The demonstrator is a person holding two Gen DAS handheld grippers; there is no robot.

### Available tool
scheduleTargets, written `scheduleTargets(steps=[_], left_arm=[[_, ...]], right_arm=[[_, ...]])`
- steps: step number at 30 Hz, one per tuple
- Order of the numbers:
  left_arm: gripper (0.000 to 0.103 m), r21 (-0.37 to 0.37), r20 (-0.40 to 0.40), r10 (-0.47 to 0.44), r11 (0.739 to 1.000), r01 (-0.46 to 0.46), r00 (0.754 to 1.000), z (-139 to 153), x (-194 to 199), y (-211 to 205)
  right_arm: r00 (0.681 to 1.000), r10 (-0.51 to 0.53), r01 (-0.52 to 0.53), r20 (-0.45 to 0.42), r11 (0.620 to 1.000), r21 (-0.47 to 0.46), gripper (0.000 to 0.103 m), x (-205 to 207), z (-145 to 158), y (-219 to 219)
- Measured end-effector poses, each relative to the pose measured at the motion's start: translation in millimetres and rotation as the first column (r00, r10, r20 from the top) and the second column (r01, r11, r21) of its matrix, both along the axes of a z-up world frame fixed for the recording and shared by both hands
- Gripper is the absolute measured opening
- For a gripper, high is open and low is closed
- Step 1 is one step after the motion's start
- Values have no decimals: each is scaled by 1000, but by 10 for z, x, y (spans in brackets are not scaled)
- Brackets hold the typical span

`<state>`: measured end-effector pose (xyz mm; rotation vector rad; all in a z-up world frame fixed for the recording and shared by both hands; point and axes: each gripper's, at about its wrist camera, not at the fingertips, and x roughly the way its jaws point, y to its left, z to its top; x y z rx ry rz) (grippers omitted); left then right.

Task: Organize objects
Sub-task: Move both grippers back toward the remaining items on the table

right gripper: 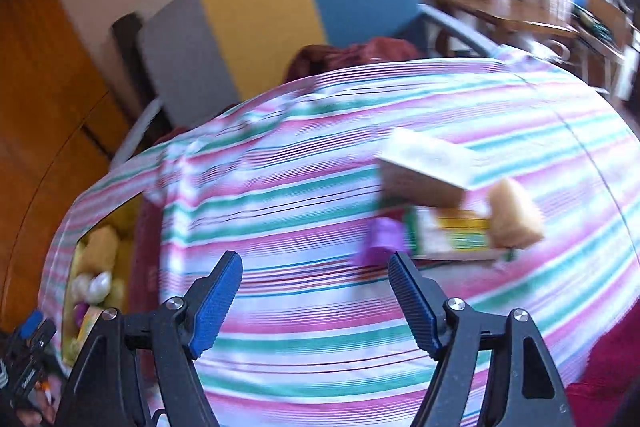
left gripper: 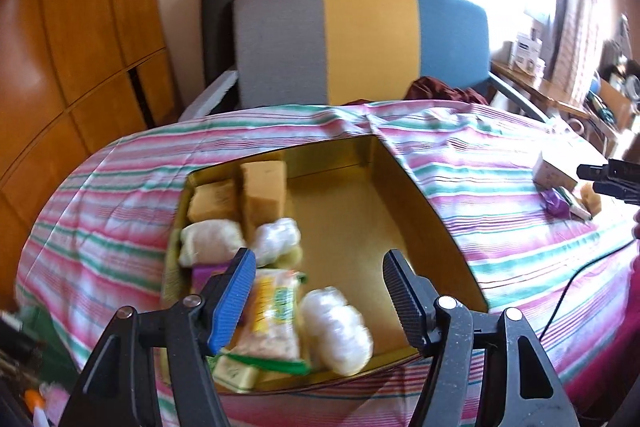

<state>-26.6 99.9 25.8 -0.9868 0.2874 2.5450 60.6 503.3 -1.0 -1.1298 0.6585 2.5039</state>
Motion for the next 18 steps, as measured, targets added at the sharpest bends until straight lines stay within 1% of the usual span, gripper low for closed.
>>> scheduleTargets(steps=[2,4,5,7,9,11,13,15,18], left_arm=[[67,-6,3,-31,999,31,1000,2,10,134],[67,-6,2,-65,998,65,998,9,31,275],[67,-8,1,-79,997,79,997,14,41,338],[67,-6,2,-114,993,114,993,28,72,498],[67,-3,9,-147,989,147,989,28,93,639],[67,-1,17,-172,985,172,985,19,102,780],[67,-6,30,-199,980,200,979,2,111,937],[67,-8,43,-221,975,222,974,-17,122,1063],[67,-26,54,-276,960,278,960,-50,177,1331]], right_arm=[[995,-102,102,-13,995,-20,77,167,-56,268],[974,-225,221,-40,973,-70,77,349,-109,502],[954,-294,288,-52,952,-105,77,458,-134,622],[902,-425,408,-74,896,-176,77,672,-175,833],[852,-515,484,-92,843,-236,78,857,-210,991],[822,-563,521,-84,804,-285,78,970,-256,1088],[810,-583,531,-67,777,-339,78,1013,-331,1158],[809,-585,530,-53,766,-364,78,996,-375,1179],[817,-575,515,-49,765,-386,78,940,-411,1179]])
